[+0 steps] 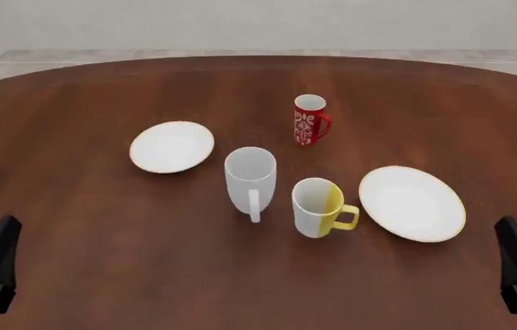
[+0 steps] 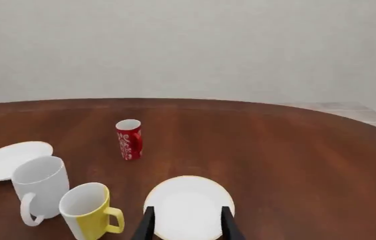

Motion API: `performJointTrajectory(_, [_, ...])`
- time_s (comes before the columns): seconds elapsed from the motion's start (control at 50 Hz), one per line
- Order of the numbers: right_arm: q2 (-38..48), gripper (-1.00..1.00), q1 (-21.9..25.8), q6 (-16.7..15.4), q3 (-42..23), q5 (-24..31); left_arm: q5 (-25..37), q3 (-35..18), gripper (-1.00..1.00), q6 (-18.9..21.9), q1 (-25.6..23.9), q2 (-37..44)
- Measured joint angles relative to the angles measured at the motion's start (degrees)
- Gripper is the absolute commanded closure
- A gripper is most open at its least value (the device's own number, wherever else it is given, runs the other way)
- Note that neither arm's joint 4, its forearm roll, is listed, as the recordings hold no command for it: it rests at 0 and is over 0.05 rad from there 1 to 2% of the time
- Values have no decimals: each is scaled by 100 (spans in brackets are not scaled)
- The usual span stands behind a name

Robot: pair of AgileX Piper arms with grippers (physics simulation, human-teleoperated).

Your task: Put the white mug on the left plate.

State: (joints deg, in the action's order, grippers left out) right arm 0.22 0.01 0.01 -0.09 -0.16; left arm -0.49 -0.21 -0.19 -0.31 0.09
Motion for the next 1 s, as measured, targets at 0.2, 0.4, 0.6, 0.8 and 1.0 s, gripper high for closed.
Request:
performJointTrajectory(0.2, [0,-100,48,4,-6,23,49,-3,-100,9,75,-4])
performJointTrajectory(0.4, [-8,-100,76,2,-2,31,72,8,-100,11,70,-6])
performJointTrajectory(0.6, [-6,-100,86,-2,2,40,98,-132,-100,-19,36,144])
performJointTrajectory(0.8, [0,-100,82,-5,3,40,316,-708,-100,-263,-267,645])
performJointTrajectory(1.0, [-1,-100,85,-6,3,39,562,-1283,-100,-660,-695,1412])
